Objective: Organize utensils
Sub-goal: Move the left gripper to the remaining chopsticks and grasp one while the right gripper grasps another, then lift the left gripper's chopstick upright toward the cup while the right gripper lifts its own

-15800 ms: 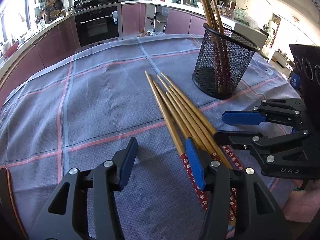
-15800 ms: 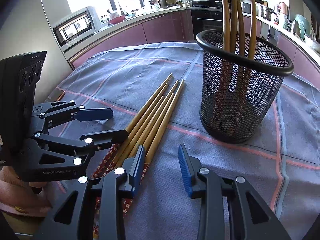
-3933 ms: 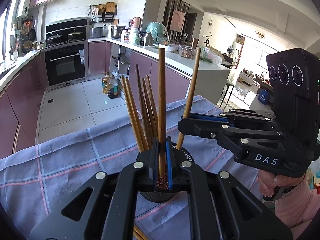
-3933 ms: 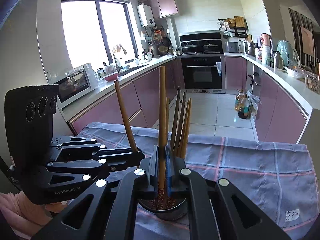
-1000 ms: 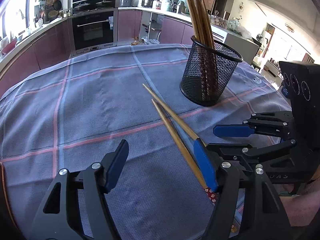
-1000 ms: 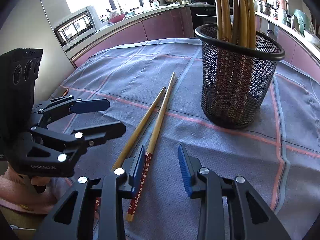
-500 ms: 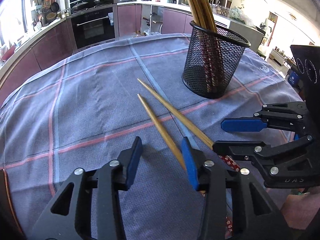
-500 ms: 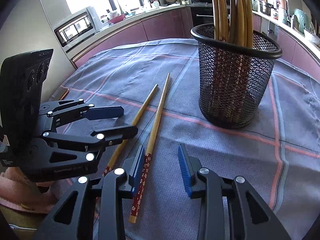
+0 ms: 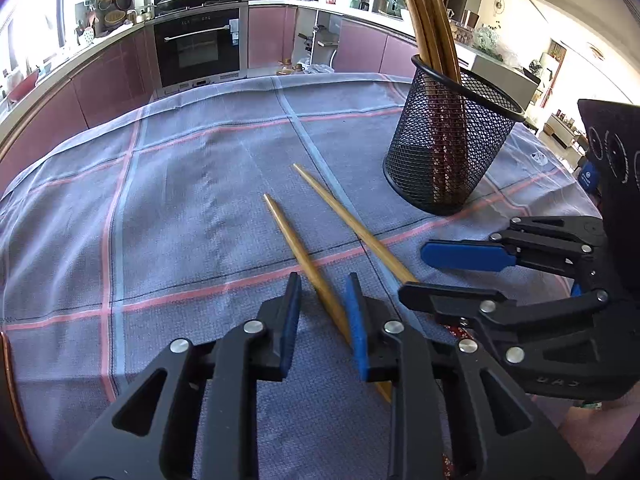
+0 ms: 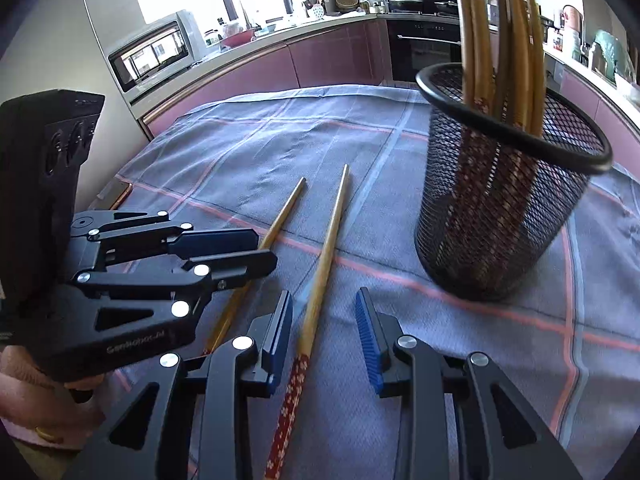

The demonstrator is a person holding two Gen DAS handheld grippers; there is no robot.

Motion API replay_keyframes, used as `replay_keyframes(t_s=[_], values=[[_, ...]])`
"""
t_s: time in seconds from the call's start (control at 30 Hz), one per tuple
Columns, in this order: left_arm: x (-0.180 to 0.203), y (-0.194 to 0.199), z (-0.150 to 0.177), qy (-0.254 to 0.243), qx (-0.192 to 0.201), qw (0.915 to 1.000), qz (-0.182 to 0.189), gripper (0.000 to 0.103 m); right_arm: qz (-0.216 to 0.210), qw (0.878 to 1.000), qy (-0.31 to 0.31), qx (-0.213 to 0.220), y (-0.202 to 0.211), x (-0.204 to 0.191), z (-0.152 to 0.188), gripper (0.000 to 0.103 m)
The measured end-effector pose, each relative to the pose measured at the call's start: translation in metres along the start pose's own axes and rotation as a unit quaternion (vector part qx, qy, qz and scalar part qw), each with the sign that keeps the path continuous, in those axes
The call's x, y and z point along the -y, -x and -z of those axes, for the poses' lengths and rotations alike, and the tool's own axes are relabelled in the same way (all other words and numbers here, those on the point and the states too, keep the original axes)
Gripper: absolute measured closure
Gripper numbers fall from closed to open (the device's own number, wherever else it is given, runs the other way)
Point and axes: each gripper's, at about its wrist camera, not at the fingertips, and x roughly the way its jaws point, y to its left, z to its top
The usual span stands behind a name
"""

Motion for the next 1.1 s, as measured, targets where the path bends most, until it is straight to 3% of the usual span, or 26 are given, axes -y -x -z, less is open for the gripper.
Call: replay_keyframes(t_s=[0.17,0.4,0.5,0.87,1.1], values=[[-0.001,-0.001,0.000,0.003,-0.001,1.0000,0.001,0.081,0.011,1.000,0.007,0.001,-0.008,-0.005,-0.007,0.075],[-0.001,-0.004,0.000,0.007,0.002,1.0000,-0.001,0.087,0.012,1.000,-0.007,0.005,-0.011,-0.001,-0.008,0.095],[-0.001,-0.003,-0.001,0.010,0.003,0.9999,0.002,0.089,0.001,1.000,-0.022,0.007,-0.010,0.005,-0.006,0.097],[0.006,0.001,0.002,0.006,0.005,0.9999,0.009,0.096,-0.032,0.999,-0.024,0.011,0.003,0.003,0.000,0.097],[0.006,0.000,0.006,-0.002,-0.006,0.9999,0.015,0.091,-0.031,0.999,-0.009,-0.005,-0.002,0.000,0.002,0.095]])
